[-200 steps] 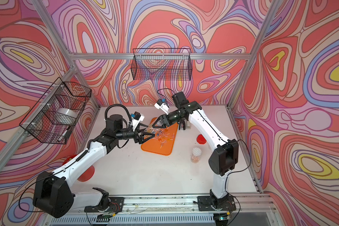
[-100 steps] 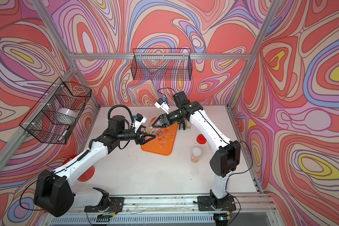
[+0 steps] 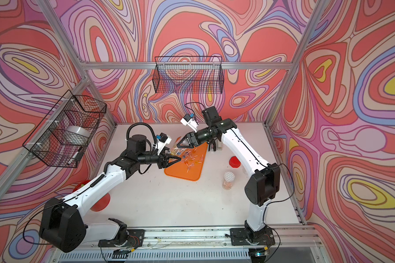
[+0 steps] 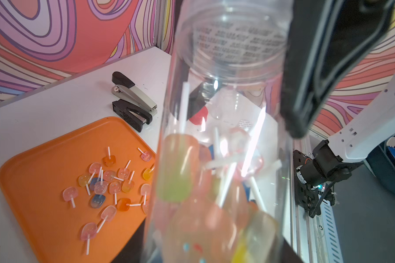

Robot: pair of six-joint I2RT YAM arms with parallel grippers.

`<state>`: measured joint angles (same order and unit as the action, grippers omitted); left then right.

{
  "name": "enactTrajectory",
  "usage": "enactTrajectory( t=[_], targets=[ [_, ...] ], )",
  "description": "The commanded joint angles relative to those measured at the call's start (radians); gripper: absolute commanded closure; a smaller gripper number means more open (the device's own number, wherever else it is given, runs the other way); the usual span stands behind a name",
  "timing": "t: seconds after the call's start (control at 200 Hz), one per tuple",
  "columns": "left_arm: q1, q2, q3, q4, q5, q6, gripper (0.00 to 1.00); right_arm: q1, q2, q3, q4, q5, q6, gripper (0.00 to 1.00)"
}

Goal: Pour the candies out of the jar
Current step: Pick up the jar from the center of the board.

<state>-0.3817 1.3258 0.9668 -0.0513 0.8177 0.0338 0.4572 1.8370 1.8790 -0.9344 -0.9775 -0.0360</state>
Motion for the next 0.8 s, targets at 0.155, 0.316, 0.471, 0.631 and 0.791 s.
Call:
enactTrajectory(
  t=[0.155, 0.316, 0.471, 0.631, 0.791],
  targets=[
    [0.002, -0.007, 0.032, -0.001, -0.035, -0.01, 0.73, 0.006, -0.025, -0.023, 0.006, 0.005, -0.004, 0.63],
    [0.001, -0.007, 0.039, -0.017, -0.035, -0.01, 1.0, 0.006, -0.037, -0.034, 0.051, 0.034, 0.04, 0.49],
    [0.001, -0.004, 0.058, -0.044, -0.028, -0.019, 1.0, 0.007, -0.056, -0.053, 0.139, 0.06, 0.124, 0.32],
    [0.0, -0.008, 0.052, -0.031, -0.033, -0.039, 1.0, 0.006, -0.059, -0.067, 0.205, 0.11, 0.203, 0.12],
    [0.0, -0.03, 0.023, 0.019, -0.046, -0.057, 1.0, 0.004, -0.097, -0.099, 0.276, 0.142, 0.277, 0.09]
  ],
)
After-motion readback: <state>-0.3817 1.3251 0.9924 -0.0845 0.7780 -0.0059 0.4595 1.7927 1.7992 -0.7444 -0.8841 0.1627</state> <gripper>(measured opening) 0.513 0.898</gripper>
